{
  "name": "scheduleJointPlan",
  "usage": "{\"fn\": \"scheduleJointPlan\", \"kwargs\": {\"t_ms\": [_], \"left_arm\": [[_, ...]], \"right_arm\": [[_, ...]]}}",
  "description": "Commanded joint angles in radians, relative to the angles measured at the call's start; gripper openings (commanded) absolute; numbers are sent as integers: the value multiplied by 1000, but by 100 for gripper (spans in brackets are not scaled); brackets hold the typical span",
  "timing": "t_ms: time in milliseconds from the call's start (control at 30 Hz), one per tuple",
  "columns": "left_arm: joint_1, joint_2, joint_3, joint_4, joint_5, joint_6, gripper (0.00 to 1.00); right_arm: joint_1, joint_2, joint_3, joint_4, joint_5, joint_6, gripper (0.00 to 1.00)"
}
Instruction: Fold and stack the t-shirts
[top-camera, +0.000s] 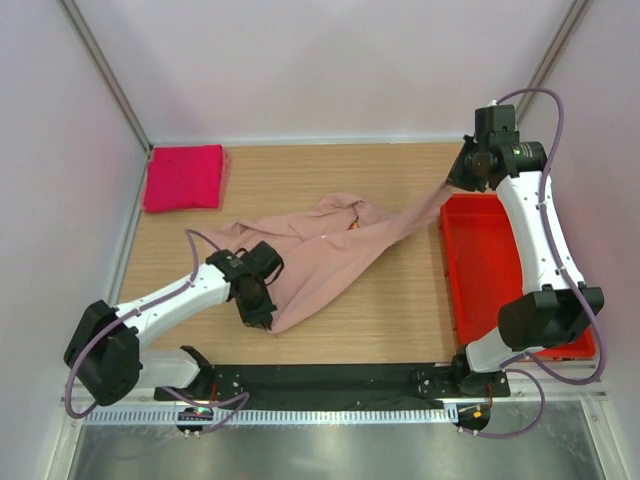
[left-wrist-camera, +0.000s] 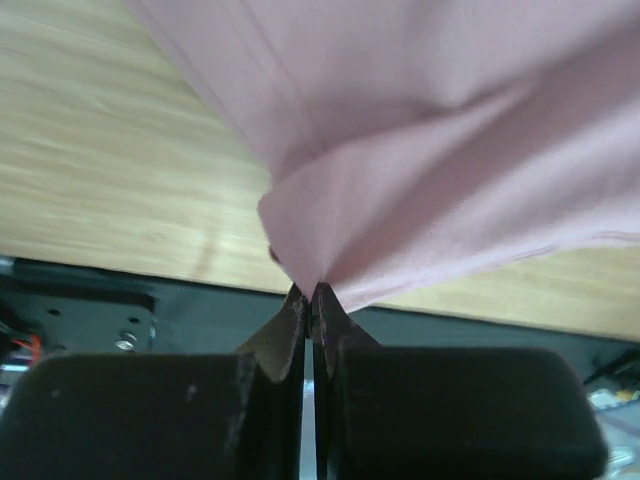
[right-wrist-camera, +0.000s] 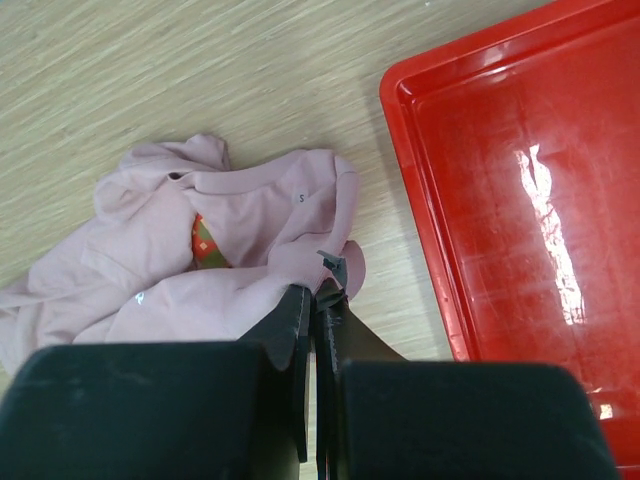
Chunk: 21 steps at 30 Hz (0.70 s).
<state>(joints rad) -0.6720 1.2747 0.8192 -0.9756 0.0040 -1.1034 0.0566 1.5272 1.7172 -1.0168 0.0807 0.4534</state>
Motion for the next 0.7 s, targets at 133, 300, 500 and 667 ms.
{"fn": "scheduleJointPlan", "kwargs": {"t_ms": [133, 300, 500, 667], "left_arm": [[-242, 196, 73, 187, 208, -84, 0], [-288, 345, 142, 228, 258, -35, 1], [-287, 276, 150, 192, 200, -26, 43], [-236, 118, 170, 105, 97, -6, 47]], "right_arm": [[-1, -13, 27, 18, 37, -16, 1], [-1, -13, 19, 20, 18, -18, 1], [-3, -39, -22, 30, -13, -9, 1], [-1, -64, -54, 34, -35, 2, 1]]}}
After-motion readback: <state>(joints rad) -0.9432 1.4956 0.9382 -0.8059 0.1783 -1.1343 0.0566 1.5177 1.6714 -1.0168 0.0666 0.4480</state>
